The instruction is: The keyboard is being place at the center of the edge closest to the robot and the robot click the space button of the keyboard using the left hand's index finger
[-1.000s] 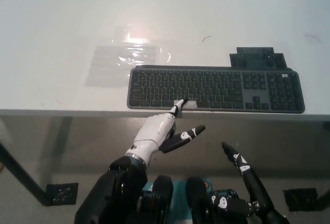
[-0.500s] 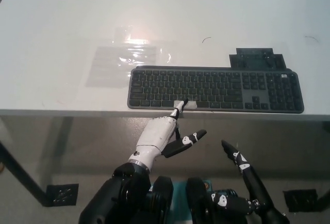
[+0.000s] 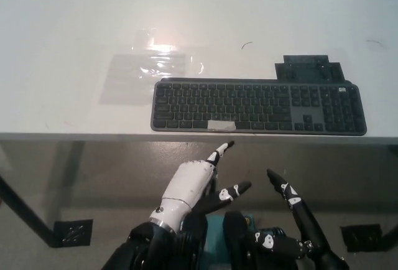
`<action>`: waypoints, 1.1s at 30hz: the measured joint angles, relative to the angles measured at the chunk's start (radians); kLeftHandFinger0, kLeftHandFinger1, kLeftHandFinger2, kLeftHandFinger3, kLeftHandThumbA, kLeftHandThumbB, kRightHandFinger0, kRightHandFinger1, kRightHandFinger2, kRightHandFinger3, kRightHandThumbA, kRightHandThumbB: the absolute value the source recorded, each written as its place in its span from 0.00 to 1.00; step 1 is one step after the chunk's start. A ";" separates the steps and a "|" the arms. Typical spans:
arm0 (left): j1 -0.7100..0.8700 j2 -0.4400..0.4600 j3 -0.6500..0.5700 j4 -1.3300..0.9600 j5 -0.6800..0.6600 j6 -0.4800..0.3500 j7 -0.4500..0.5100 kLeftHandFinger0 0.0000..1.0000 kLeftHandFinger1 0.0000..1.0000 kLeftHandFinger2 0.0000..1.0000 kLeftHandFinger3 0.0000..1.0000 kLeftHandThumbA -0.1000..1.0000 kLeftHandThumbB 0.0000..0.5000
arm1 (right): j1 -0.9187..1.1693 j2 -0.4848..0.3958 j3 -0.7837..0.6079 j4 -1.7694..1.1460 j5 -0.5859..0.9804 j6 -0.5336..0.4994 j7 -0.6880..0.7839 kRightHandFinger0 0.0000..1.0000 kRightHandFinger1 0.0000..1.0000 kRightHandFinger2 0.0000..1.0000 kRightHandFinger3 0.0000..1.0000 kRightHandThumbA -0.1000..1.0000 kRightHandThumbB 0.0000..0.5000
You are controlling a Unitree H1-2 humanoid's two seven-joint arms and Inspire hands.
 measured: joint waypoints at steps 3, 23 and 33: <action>0.026 0.008 0.004 -0.128 -0.013 0.004 -0.023 0.00 0.00 0.15 1.00 1.00 0.87 | 0.000 0.000 0.000 0.002 0.000 0.000 0.000 1.00 1.00 1.00 1.00 0.91 0.68; 0.301 0.064 0.188 -0.321 -0.331 -0.072 -0.134 1.00 1.00 1.00 1.00 1.00 0.67 | 0.005 0.002 0.000 0.002 0.001 0.000 0.000 1.00 1.00 1.00 1.00 1.00 0.71; 0.316 -0.067 0.346 -0.052 -0.487 -0.179 -0.131 1.00 1.00 1.00 1.00 1.00 0.62 | 0.008 0.017 -0.017 0.003 0.024 -0.005 0.000 1.00 1.00 1.00 1.00 1.00 0.64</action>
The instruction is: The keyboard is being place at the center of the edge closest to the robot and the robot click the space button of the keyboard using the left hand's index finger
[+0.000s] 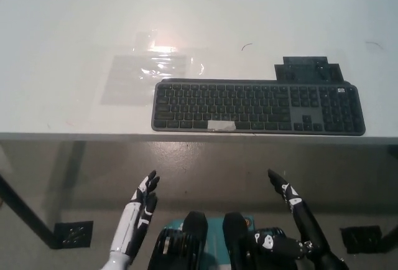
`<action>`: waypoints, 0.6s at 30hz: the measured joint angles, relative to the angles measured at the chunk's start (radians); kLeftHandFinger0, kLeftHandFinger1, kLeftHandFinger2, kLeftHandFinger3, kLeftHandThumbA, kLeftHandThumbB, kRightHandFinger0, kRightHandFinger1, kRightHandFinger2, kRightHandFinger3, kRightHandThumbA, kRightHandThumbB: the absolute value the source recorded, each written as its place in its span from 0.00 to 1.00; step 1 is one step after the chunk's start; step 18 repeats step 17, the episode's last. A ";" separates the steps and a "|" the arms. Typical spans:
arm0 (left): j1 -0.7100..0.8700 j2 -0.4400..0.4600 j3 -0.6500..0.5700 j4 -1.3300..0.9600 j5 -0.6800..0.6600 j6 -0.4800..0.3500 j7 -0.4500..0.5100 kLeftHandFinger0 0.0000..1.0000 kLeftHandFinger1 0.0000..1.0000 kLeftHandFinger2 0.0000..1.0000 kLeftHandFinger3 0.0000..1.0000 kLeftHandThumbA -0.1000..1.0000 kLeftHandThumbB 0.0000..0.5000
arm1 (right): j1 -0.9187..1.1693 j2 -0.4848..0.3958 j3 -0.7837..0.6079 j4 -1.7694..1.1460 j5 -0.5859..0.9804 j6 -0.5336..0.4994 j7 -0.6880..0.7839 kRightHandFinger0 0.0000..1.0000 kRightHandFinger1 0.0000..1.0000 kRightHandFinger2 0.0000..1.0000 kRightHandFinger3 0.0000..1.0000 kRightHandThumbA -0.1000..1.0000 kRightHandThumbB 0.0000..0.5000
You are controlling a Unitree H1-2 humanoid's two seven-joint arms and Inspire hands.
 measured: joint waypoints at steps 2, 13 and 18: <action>0.002 -0.011 0.008 0.022 -0.016 -0.016 -0.002 1.00 1.00 1.00 1.00 1.00 0.61 | 0.003 0.003 -0.006 0.000 0.007 -0.002 0.000 1.00 1.00 1.00 1.00 1.00 0.64; 0.113 0.025 -0.023 0.028 -0.014 -0.052 -0.003 1.00 1.00 1.00 1.00 1.00 0.63 | 0.110 0.017 -0.003 -0.015 0.026 -0.022 0.001 1.00 1.00 1.00 1.00 1.00 0.68; 0.134 0.037 -0.032 0.028 -0.011 -0.052 -0.004 1.00 1.00 1.00 1.00 1.00 0.66 | 0.130 0.016 -0.003 -0.015 0.026 -0.025 0.002 1.00 1.00 1.00 1.00 1.00 0.68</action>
